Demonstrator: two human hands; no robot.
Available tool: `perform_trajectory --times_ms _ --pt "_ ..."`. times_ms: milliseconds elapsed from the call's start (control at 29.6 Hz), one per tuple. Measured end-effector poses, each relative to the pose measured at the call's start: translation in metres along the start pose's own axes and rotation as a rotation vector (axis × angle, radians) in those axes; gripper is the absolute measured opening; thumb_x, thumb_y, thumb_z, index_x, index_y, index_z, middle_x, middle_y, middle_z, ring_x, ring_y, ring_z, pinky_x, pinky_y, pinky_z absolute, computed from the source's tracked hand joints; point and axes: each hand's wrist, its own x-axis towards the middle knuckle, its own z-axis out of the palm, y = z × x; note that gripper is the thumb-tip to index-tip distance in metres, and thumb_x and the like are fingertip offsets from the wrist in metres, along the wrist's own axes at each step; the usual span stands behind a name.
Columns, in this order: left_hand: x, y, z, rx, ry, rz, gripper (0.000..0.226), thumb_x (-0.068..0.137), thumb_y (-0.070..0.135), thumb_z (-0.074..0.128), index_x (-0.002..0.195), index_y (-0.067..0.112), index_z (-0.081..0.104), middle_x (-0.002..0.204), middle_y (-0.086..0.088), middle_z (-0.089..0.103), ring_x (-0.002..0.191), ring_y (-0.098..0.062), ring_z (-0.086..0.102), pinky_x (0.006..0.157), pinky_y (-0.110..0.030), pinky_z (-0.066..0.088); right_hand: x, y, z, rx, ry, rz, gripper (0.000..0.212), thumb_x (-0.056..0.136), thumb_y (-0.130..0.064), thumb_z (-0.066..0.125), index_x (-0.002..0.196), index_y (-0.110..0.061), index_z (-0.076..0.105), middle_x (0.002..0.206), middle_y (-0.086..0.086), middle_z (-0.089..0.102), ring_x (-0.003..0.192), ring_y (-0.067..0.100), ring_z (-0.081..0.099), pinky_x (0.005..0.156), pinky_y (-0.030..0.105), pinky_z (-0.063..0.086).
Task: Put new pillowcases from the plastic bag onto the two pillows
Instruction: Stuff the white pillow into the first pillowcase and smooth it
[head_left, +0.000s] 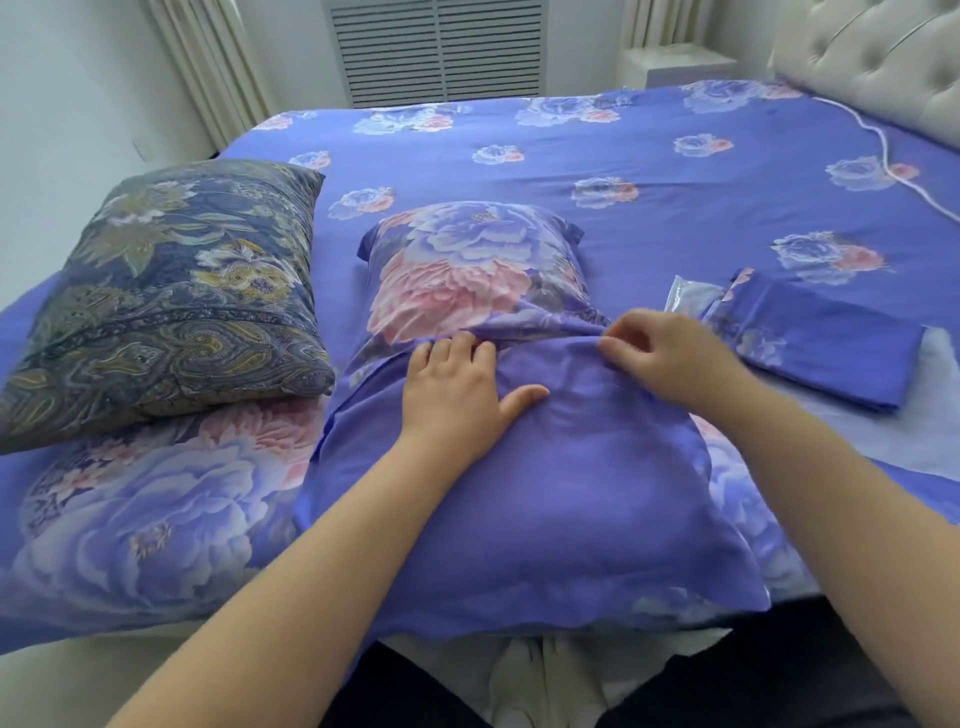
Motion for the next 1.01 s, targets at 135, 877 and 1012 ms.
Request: perform_trajectory --times_ms 135,877,1012 --pt "0.029 -0.012 -0.003 -0.036 -0.204 -0.023 0.065 0.088 0.068 0.029 0.123 0.017 0.05 0.133 -0.005 0.048 0.125 -0.027 0.042 0.107 -0.055 0.02 0.014 -0.034 0.037 -0.233 -0.215 -0.22 0.025 0.093 -0.03 0.049 0.112 -0.023 0.063 0.12 0.001 0.062 0.113 0.022 0.055 0.091 0.033 0.044" --pt "0.029 -0.088 0.025 -0.049 0.262 -0.066 0.008 0.091 0.021 0.055 0.088 0.019 0.062 0.086 -0.002 0.068 0.097 -0.022 0.064 0.11 -0.061 -0.001 0.096 -0.04 0.03 -0.572 -0.245 -0.018 0.023 0.088 -0.021 0.05 0.105 -0.015 0.064 0.11 0.012 0.065 0.096 0.032 0.062 0.07 0.032 0.041" --pt "0.027 -0.1 0.017 0.22 -0.049 -0.112 0.024 0.084 0.004 0.044 0.097 0.019 0.057 0.088 -0.003 0.069 0.097 -0.026 0.06 0.101 -0.075 0.004 0.086 -0.022 0.043 -0.633 -0.04 -0.065 0.022 0.095 -0.016 0.04 0.111 -0.009 0.054 0.114 0.019 0.062 0.1 0.038 0.06 0.072 0.037 0.042"
